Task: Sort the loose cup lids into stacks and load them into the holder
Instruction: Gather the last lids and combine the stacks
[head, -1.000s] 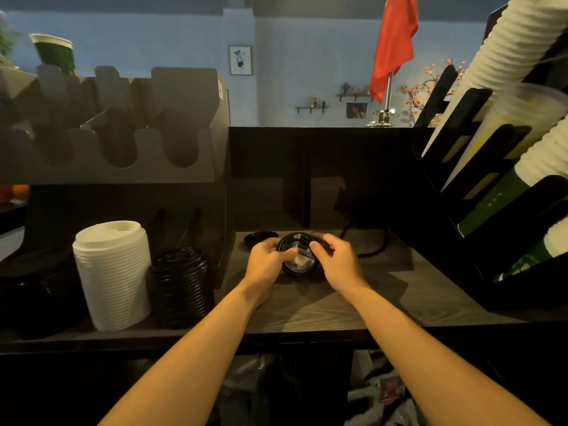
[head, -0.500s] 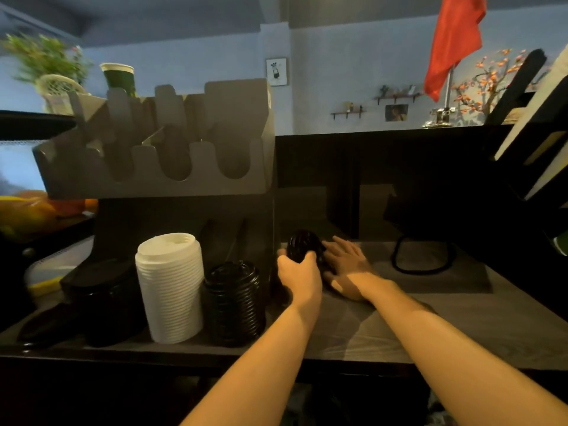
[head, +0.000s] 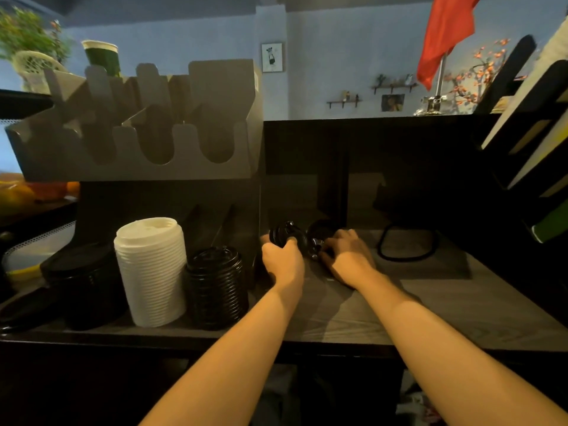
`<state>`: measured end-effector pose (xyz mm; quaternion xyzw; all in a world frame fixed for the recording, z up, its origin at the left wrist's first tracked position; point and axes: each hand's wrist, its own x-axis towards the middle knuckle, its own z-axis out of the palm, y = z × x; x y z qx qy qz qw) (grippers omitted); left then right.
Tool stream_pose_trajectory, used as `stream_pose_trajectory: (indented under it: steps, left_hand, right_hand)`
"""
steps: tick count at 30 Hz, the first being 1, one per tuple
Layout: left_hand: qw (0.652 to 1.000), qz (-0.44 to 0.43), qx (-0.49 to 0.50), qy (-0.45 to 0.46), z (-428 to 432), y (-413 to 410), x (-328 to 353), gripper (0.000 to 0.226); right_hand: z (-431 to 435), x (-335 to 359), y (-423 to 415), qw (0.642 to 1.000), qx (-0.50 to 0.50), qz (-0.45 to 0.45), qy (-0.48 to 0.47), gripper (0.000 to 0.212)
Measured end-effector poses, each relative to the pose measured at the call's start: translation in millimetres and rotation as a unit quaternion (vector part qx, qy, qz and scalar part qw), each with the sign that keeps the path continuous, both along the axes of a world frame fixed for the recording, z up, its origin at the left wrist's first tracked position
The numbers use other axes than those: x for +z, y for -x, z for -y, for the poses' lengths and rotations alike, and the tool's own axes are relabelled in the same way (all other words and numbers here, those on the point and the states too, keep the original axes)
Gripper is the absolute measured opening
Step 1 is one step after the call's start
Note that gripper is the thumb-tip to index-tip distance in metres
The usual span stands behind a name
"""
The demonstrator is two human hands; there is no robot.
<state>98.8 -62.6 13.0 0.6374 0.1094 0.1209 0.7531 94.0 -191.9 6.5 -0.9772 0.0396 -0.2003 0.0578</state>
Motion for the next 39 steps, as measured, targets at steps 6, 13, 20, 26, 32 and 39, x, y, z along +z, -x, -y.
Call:
stream_pose_trajectory:
  steps: [6,13,20,26,32,39]
  left_hand:
    - [1.000,0.000,0.001,-0.012,-2,4,1,0.036]
    - [1.000,-0.014,-0.014,-0.018,-2,2,0,0.031]
    - [0.999,0.003,-0.043,-0.012,-3,3,-1,0.027]
    - [0.996,0.017,-0.082,-0.019,-1,8,0,0.012]
    - [0.988,0.128,-0.035,-0.079,-5,20,2,0.037]
    - [0.968,0.218,-0.083,-0.092,-10,37,2,0.037]
  right_hand:
    - [0,1,5,0.984,-0.045,-0.020,-0.171,0.024]
    - [-4,3,11,0.898,0.013,0.153,-0.412,0.026]
    - [-1,9,6,0.807,0.005,0.132,-0.575,0.033]
    - [-3,6,4,0.810,0.023,0.109,-0.576,0.032]
    - [-3,0,3,0.859,0.006,0.043,-0.509,0.027]
    - [-14,-1,19,0.883,0.009,-0.013,-0.470,0.032]
